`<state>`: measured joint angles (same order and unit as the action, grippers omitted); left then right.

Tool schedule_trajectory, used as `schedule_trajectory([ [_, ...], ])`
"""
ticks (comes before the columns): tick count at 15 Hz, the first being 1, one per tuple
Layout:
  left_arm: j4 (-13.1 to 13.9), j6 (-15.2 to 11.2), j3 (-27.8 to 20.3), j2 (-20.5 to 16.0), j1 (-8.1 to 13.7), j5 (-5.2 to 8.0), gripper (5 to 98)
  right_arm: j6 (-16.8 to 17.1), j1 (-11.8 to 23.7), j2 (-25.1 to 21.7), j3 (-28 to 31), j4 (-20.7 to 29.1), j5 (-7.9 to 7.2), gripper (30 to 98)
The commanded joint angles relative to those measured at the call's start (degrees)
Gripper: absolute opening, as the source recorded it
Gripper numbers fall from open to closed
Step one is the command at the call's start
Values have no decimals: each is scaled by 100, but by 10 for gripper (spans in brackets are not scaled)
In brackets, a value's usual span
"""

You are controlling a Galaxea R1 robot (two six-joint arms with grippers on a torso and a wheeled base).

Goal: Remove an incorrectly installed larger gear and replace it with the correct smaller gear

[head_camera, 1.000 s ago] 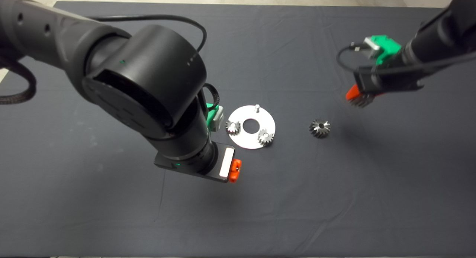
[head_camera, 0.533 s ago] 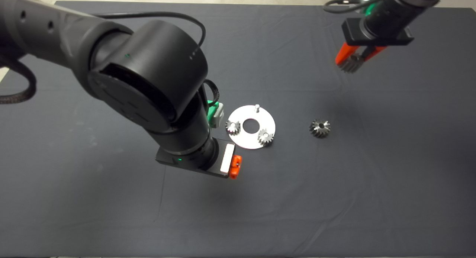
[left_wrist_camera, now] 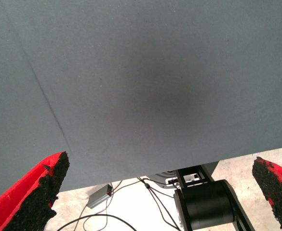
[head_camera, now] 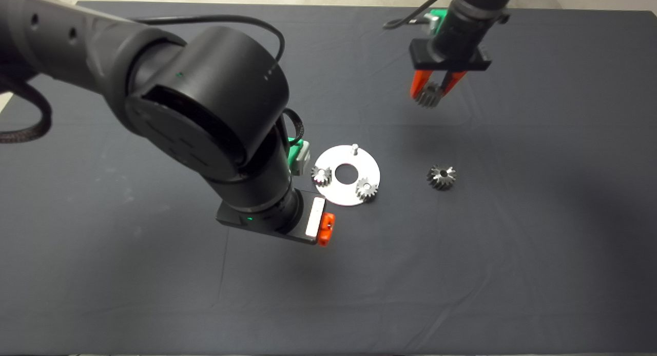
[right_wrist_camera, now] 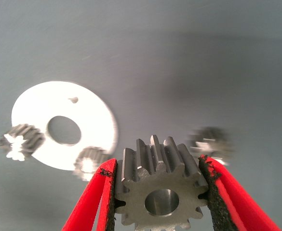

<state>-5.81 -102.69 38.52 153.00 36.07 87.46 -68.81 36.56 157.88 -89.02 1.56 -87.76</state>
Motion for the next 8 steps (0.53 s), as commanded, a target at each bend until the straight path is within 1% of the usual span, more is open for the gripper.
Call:
schedule_trajectory([
  [1,-16,39,31,-50,76,360,976,87,-318,927,-393,103,-453,392],
  [3,-43,39,40,-46,76,360,976,25,-603,1213,-562,-458,-470,392],
  [5,-95,39,49,-55,76,359,976,8,-658,1268,-562,-507,-461,391],
  [6,-110,39,49,-58,76,357,976,16,-757,1259,-559,-594,-467,391],
  [8,-209,65,119,-46,76,351,976,8,-895,1233,-553,-1110,-479,391],
])
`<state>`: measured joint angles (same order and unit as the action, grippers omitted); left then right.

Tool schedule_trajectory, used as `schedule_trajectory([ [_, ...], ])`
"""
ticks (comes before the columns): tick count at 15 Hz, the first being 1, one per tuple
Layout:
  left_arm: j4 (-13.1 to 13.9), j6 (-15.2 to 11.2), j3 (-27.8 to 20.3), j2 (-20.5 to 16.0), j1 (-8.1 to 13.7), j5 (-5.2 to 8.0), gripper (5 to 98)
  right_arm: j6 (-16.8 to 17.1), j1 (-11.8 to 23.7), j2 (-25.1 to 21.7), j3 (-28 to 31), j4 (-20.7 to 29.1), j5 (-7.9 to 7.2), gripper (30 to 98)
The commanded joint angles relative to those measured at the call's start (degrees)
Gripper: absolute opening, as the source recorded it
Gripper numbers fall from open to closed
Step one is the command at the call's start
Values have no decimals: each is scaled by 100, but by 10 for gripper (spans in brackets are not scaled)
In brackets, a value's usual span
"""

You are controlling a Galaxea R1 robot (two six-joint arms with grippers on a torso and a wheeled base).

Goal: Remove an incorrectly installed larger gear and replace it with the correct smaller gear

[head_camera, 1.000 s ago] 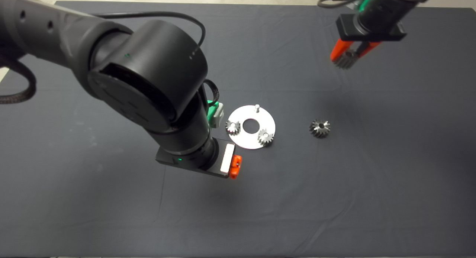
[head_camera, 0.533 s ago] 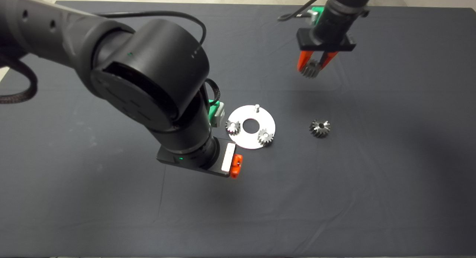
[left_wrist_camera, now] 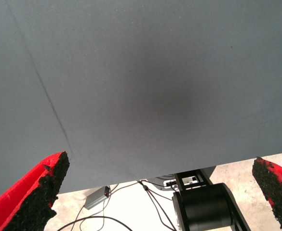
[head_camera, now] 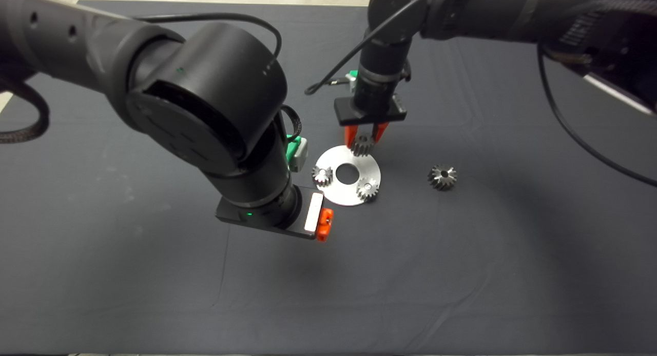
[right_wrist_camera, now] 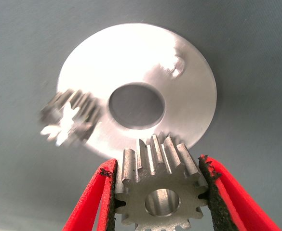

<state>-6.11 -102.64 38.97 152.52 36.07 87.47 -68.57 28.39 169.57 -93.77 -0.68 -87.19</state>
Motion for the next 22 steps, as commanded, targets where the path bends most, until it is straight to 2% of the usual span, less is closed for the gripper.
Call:
schedule_trajectory([
  [1,-197,141,161,20,76,350,976,-16,-79,72,-78,-1004,-536,390],
  [2,-197,236,197,29,76,341,976,-16,-79,64,-70,-1102,-534,390],
  [5,-188,245,162,64,76,332,976,-16,-105,72,-35,-1455,-527,390],
  [13,-188,236,135,143,76,341,976,-16,-123,20,124,-1495,-527,390],
  [17,-188,236,127,105,76,341,976,-16,-225,37,141,-1680,-527,390],
  [20,-197,236,153,99,76,346,976,-139,-250,46,238,-2028,-527,390],
  [22,-197,236,162,90,76,350,976,-148,-281,64,247,-2041,-520,390],
])
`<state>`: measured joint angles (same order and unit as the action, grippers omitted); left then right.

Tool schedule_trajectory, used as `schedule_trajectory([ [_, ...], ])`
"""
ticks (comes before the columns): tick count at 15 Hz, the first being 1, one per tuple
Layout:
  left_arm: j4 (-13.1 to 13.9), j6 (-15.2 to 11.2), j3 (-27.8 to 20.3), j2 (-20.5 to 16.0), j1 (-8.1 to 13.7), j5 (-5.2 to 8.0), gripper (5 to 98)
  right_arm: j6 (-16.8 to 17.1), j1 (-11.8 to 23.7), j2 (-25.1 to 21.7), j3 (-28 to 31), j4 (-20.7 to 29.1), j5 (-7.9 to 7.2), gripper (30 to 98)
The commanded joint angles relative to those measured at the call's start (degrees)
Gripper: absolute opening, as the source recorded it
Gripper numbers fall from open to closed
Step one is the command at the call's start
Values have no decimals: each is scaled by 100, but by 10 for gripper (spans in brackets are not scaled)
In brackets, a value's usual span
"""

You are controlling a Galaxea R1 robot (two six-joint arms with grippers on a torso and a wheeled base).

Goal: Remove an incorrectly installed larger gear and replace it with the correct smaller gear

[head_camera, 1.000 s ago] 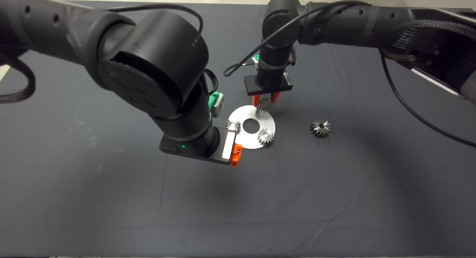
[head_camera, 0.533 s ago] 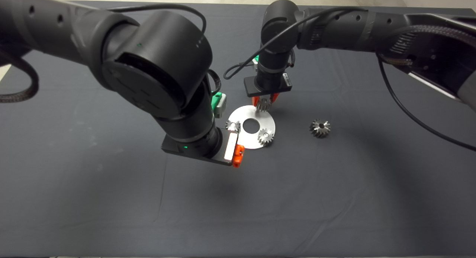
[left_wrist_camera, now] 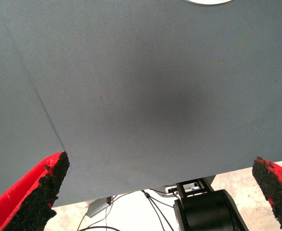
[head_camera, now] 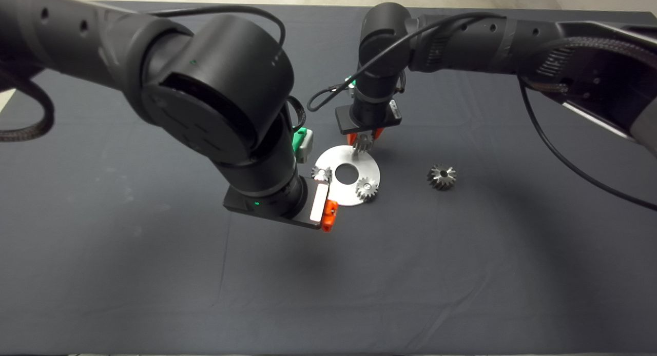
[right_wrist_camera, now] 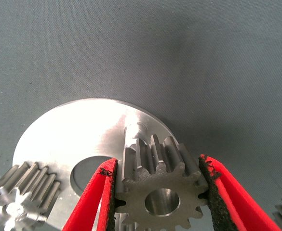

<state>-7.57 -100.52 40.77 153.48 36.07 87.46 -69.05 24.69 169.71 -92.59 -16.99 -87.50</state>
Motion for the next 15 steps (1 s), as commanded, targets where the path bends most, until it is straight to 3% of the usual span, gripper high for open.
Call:
schedule_trajectory([
  [1,-52,24,-18,12,76,351,976,-100,72,50,128,-410,-487,390],
  [12,-52,24,35,100,76,351,976,-136,-87,59,128,-613,-487,389],
  [15,-52,24,70,187,76,351,976,-373,61,33,373,-604,-496,389],
])
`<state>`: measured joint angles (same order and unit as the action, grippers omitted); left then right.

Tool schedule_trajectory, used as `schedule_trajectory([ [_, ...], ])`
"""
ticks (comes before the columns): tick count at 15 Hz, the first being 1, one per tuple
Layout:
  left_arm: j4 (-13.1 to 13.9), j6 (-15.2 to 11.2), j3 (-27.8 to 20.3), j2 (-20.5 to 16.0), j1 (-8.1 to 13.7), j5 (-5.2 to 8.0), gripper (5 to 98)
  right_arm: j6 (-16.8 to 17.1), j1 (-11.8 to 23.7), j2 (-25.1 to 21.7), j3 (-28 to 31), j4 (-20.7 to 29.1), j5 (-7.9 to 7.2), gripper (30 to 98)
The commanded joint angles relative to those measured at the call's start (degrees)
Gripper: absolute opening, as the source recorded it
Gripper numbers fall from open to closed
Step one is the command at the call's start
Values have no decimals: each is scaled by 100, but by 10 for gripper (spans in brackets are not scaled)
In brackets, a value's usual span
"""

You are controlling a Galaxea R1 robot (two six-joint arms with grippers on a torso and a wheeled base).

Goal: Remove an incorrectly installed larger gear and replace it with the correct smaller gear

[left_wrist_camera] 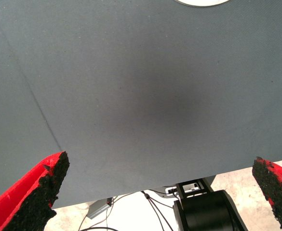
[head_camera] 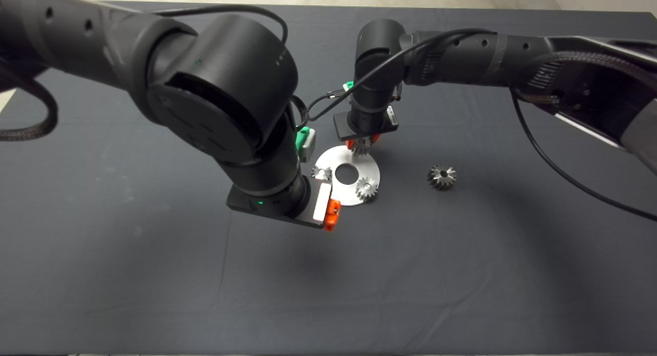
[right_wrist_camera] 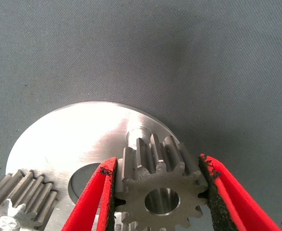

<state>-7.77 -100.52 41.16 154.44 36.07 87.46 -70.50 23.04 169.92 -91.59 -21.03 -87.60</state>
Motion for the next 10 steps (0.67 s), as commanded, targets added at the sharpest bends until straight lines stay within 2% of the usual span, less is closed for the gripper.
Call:
schedule_trajectory([
  [1,-32,24,49,117,76,351,976,-245,389,11,378,-184,-477,389],
  [5,-32,24,110,223,76,342,976,-424,609,-33,538,5,-495,389],
  [6,-32,24,110,232,76,342,976,-572,658,-70,602,109,-495,388],
  [8,-32,24,110,232,76,342,976,-843,799,-341,1214,204,-495,388],
  [10,-32,24,111,223,76,342,976,-843,781,-420,1144,187,-486,388],
])
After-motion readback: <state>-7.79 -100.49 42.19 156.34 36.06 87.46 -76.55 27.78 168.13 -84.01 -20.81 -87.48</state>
